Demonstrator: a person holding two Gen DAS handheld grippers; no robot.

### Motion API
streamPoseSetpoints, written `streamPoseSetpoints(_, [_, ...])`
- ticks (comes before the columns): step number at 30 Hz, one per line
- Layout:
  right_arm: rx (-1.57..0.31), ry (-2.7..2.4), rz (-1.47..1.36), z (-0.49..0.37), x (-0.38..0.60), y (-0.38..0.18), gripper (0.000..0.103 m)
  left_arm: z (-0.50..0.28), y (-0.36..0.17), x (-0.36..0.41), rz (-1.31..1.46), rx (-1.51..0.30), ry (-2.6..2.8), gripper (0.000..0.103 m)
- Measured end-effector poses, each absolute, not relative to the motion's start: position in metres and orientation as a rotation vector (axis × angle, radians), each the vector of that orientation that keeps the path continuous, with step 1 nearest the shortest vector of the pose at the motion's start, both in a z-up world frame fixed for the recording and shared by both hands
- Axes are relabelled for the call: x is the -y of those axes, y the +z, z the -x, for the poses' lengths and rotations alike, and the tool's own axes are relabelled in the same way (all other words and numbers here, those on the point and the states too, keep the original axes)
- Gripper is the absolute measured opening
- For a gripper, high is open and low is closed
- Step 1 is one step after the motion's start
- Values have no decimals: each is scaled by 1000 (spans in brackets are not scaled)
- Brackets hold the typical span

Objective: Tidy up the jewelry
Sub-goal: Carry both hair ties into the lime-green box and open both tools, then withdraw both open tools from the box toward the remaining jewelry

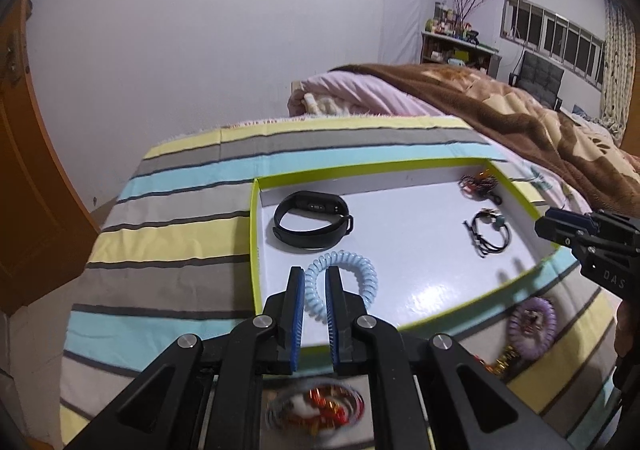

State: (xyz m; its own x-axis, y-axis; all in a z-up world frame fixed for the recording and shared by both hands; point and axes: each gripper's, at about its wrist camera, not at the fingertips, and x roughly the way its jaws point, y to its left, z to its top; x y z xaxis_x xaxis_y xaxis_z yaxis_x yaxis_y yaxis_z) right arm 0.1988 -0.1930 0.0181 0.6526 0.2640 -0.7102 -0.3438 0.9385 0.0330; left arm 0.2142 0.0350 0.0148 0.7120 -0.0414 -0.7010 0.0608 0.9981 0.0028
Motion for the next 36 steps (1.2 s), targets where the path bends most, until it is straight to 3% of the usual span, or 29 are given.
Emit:
streamPoseSetpoints(21, [-731, 407, -2, -85, 221, 41, 24, -93, 36, -38, 19, -707, -77, 9])
streamPoseSetpoints(36, [-762, 419, -34, -64, 224, 32, 24, -67, 27, -40, 57, -729, -84, 9])
